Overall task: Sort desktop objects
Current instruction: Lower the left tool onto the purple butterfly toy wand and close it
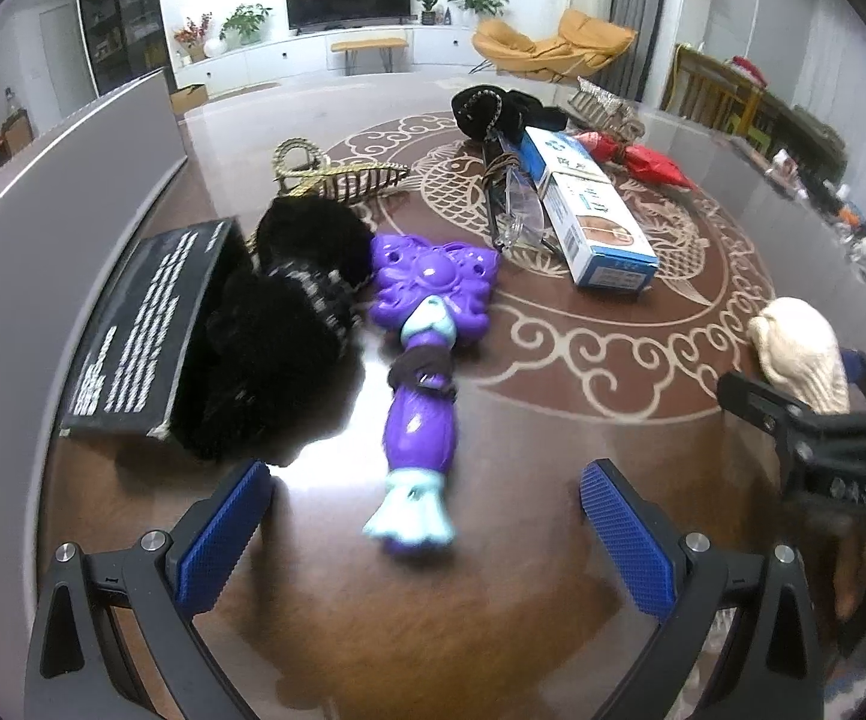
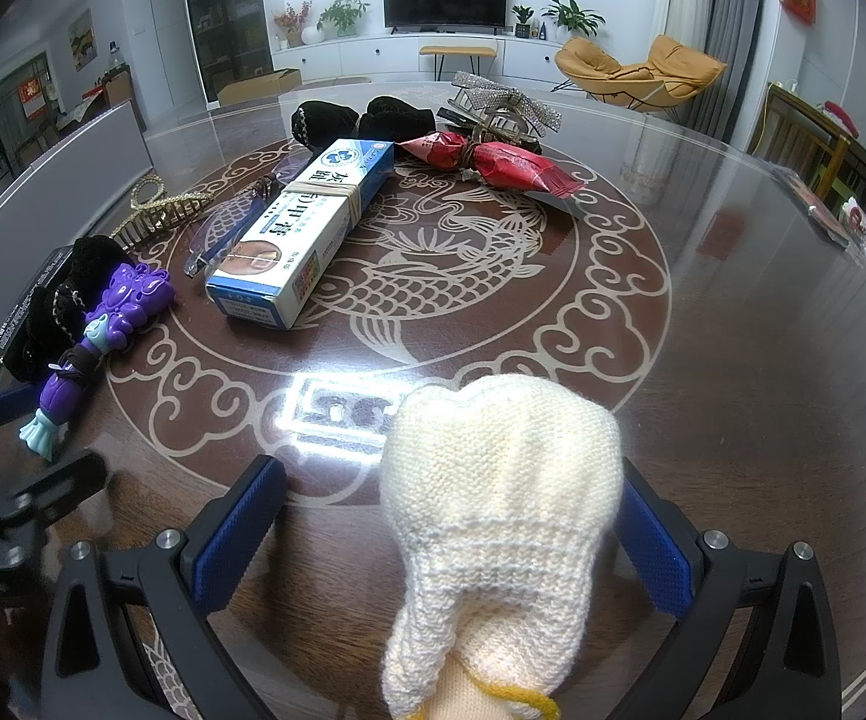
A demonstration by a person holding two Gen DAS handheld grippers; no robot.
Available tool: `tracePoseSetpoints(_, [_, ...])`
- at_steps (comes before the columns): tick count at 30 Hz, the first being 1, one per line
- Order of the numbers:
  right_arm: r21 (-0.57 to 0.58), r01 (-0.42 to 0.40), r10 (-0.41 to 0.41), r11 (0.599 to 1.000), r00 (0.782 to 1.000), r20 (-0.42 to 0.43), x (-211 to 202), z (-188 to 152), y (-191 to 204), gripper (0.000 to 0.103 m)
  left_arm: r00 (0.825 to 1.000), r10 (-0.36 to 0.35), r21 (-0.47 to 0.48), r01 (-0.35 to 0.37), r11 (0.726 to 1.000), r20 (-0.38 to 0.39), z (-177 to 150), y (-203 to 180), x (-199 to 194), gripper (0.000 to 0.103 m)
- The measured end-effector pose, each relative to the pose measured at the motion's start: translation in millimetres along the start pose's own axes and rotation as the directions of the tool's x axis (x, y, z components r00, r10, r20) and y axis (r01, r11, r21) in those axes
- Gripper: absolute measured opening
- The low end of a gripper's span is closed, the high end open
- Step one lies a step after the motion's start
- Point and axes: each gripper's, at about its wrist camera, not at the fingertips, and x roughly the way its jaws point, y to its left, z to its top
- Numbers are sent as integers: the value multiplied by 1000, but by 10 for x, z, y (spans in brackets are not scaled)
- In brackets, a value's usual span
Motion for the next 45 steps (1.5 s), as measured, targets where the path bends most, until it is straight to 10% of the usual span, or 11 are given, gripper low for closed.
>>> tracePoseSetpoints(4, [0,0,0,1000,1000,0,-2,-2,1,103,997,-77,-24,77,997,22,-36,159,-74,103])
tracePoseSetpoints(18, [0,-2,2,1000,1000,2,-2,-1,-3,103,999,-16,9,16,1000,-38,384,179,225,103])
tracePoseSetpoints(30, [1,-4,4,1000,1000,2,9,1,1,103,988,-151,5,151,989,-36,284,145,85,103])
tracePoseSetpoints(45, [6,-11,11,1000,1000,4,34,34,12,103,997,-23,141,34,989,-75,629,-248,440,103])
